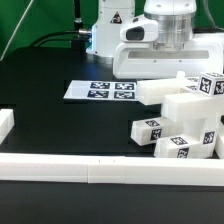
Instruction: Assemble chair
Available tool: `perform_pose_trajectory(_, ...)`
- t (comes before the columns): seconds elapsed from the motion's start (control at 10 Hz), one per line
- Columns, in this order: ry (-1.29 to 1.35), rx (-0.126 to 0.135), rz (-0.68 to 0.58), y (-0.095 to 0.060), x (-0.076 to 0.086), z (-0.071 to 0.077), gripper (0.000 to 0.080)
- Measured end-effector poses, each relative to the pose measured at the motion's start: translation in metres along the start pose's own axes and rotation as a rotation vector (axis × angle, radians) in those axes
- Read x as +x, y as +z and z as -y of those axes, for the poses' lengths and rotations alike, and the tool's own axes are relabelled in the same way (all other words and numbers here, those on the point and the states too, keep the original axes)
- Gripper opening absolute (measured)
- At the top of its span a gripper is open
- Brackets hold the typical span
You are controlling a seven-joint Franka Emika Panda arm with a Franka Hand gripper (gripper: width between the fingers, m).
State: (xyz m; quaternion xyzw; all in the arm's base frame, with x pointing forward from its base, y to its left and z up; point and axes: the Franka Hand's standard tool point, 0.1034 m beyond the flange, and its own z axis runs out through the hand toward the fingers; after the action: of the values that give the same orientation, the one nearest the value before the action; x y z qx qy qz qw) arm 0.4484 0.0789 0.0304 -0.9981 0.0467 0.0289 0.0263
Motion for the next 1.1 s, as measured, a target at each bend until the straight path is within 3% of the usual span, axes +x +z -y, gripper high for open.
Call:
perform_pose_trajectory(0.6,0.001,-0.008,-0.010,0.0091,-0.0002,-0.0076,0.0637)
perform_pose_trajectory(0.8,0.000,-0.008,-0.010,0.0090,-0.0001,-0.0074,0.0277)
perform_pose_trajectory(1.1,-0.001,-0.008,-0.010,0.0090,-0.0001,-0.0077,0.0274)
